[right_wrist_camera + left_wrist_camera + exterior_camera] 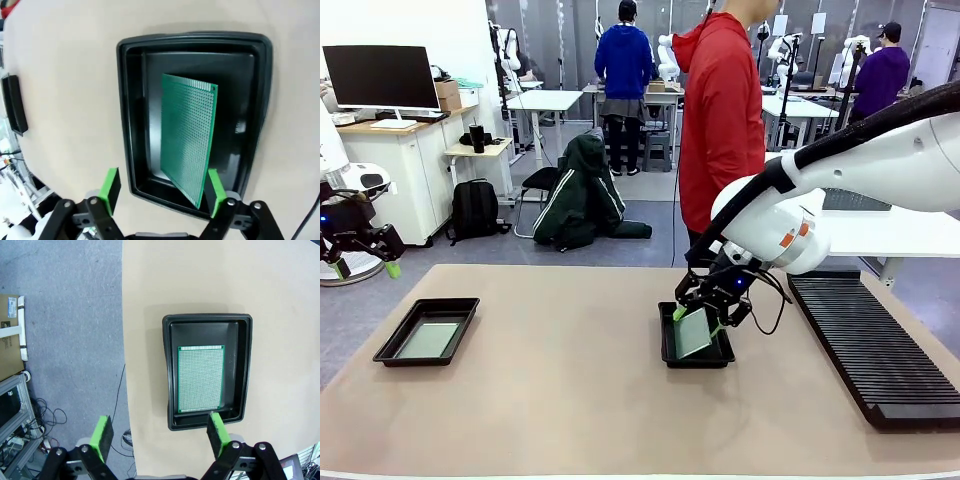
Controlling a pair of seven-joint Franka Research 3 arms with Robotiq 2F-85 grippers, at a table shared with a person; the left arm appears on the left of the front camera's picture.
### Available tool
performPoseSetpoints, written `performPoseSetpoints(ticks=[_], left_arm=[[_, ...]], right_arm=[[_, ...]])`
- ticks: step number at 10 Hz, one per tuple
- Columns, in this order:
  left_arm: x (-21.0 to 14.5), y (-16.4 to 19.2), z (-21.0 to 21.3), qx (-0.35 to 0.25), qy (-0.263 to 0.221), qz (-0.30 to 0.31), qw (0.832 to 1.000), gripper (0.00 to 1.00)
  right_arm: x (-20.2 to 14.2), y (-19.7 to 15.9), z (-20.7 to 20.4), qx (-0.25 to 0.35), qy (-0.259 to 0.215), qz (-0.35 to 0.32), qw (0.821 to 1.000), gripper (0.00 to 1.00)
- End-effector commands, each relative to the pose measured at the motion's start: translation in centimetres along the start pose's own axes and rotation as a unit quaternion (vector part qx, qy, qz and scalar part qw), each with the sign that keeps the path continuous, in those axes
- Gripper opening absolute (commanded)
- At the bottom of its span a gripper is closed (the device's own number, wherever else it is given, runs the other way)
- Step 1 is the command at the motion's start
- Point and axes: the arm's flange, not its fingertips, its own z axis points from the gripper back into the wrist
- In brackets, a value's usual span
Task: Inspect and transfer BCBs to ESD trays.
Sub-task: Pick up the Blank PCB from the PCB Rack and place it in the right ESD tray.
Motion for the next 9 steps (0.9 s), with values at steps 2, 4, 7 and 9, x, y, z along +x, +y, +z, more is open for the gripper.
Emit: performPoseSetpoints(ticks=[2, 4, 7, 9], left_arm=[[-0.1, 0.1, 0.0, -0.004, -0.002, -0.003, 1.000, 1.00], [-0.1, 0.1, 0.0, -0.004, -0.002, -0.003, 1.000, 1.00], [-0.1, 0.1, 0.0, -0.004, -0.002, -0.003, 1.000, 1.00], [-0.1, 0.1, 0.0, -0.004, -0.002, -0.003, 1.000, 1.00]], right_arm=[[-0.9, 2.2, 2.5, -0.066, 0.002, -0.011, 0.998, 1.00], [-1.8, 2.8, 4.8, -0.098, 0.005, -0.010, 0.995, 1.00], [-2.4, 2.7, 7.3, -0.131, 0.009, -0.007, 0.991, 1.00], [-2.5, 2.5, 8.2, -0.153, 0.013, 0.001, 0.988, 1.00]])
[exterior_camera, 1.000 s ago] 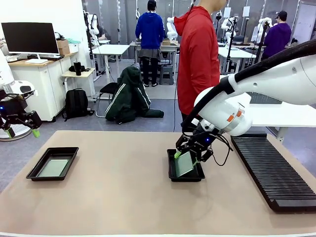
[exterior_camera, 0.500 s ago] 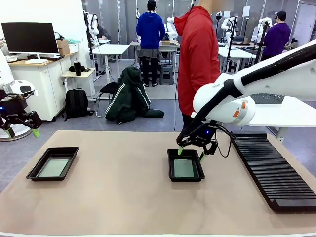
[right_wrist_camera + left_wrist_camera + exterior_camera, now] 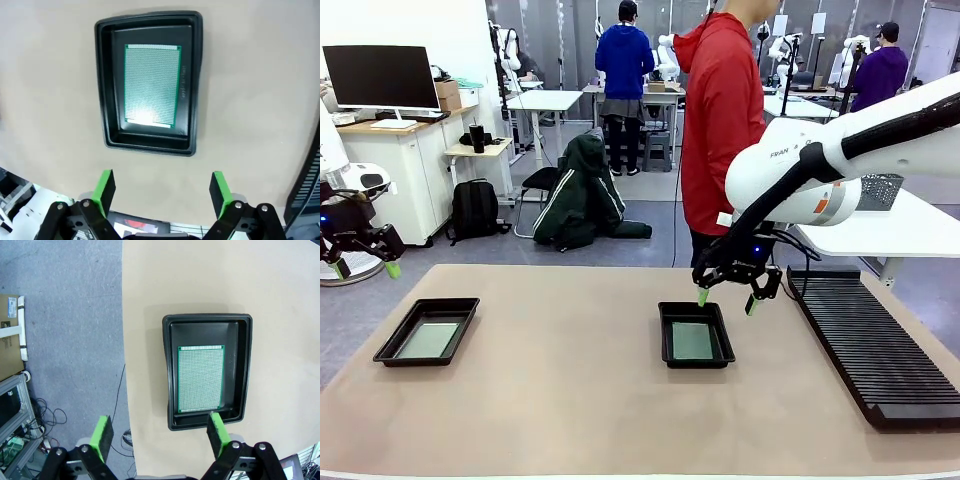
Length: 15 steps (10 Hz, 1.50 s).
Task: Inspect and transfer BCBs to ESD trays.
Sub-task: Pick up the Blank PCB from the PCB Rack and place it in the right ESD tray, then pick up the ESD tray and place it on the left side of the table.
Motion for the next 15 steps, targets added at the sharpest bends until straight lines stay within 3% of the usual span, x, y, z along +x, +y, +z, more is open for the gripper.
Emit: performPoseSetpoints(ticks=[1, 4, 5, 15], left_arm=[[-0.1, 0.1, 0.0, -0.004, -0.002, -0.003, 1.000, 1.00], [-0.1, 0.1, 0.0, -0.004, -0.002, -0.003, 1.000, 1.00], [-0.1, 0.1, 0.0, -0.004, -0.002, -0.003, 1.000, 1.00], [-0.1, 0.1, 0.0, -0.004, -0.002, -0.003, 1.000, 1.00]], right_arm=[[0.4, 0.0, 0.8, -0.032, 0.002, -0.002, 0.999, 1.00], [1.8, -0.9, 0.9, -0.009, -0.008, 0.001, 1.000, 1.00], [0.5, -0.4, 0.8, -0.012, -0.005, 0.007, 1.000, 1.00], [0.5, -0.4, 0.8, -0.012, -0.005, 0.007, 1.000, 1.00]])
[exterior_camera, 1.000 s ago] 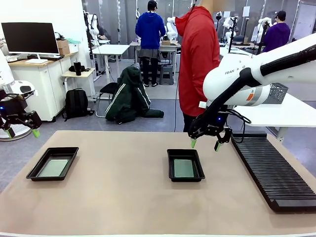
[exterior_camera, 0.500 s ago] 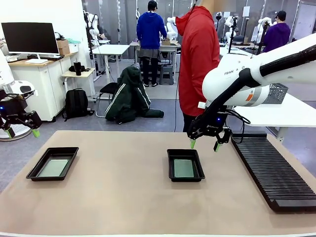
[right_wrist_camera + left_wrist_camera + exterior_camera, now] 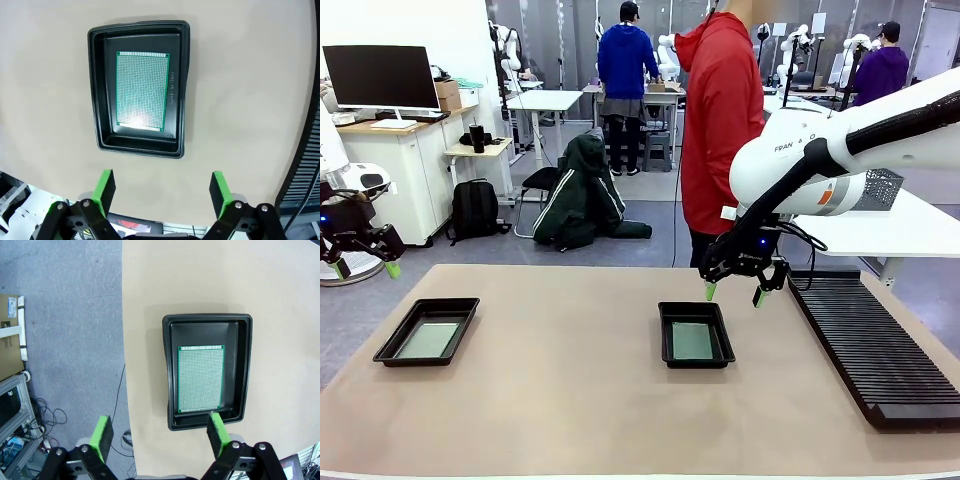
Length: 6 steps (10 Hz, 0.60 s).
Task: Inspect and transfer BCBs to ESD trays.
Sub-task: Pick up the ESD tray and place it on the left side of the table.
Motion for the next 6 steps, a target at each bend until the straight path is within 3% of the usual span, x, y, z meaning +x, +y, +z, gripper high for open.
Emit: performPoseSetpoints(ticks=[1, 6], left_arm=[[-0.12, 0.09, -0.04, -0.004, -0.002, -0.003, 1.000, 1.00], [-0.12, 0.09, -0.04, -0.004, -0.002, -0.003, 1.000, 1.00]], right_arm=[[-0.25, 0.00, -0.05, -0.001, 0.001, 0.001, 1.000, 1.00], [-0.25, 0.00, -0.05, -0.001, 0.001, 0.001, 1.000, 1.00]])
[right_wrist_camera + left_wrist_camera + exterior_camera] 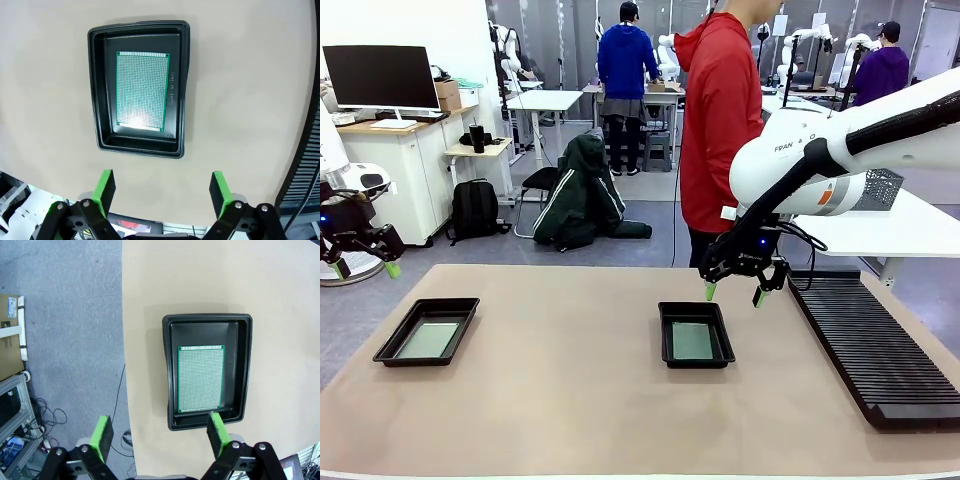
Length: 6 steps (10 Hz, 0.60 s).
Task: Inspect and transfer BCBs to ESD trays.
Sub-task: Pick up the ESD tray and place it on the left side of the table.
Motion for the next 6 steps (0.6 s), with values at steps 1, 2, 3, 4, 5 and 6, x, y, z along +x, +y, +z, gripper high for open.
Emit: performPoseSetpoints(ticks=[1, 2, 3, 4, 5, 6], left_arm=[[-0.1, 0.1, 0.0, -0.004, -0.002, -0.003, 1.000, 1.00], [-0.1, 0.1, 0.0, -0.004, -0.002, -0.003, 1.000, 1.00], [0.0, 0.0, 0.0, 0.000, 0.000, 0.000, 1.000, 1.00], [-1.0, -2.5, 1.0, -0.008, -0.003, -0.007, 1.000, 1.00], [-1.9, -4.7, 1.9, -0.016, 0.000, -0.009, 1.000, 1.00], [-2.8, -7.4, 2.9, -0.022, 0.003, -0.008, 1.000, 1.00]], right_arm=[[-0.2, 0.0, 0.0, -0.001, 0.001, 0.001, 1.000, 1.00], [-0.2, 0.0, 0.0, -0.001, 0.001, 0.001, 1.000, 1.00], [0.0, 0.0, 0.0, 0.000, 0.000, 0.000, 1.000, 1.00], [-0.2, -2.1, 0.0, 0.023, 0.000, -0.014, 1.000, 1.00], [-0.8, -4.2, 0.1, 0.053, 0.000, -0.013, 0.998, 1.00], [-1.5, -6.6, 0.3, 0.087, -0.008, -0.019, 0.996, 1.00]])
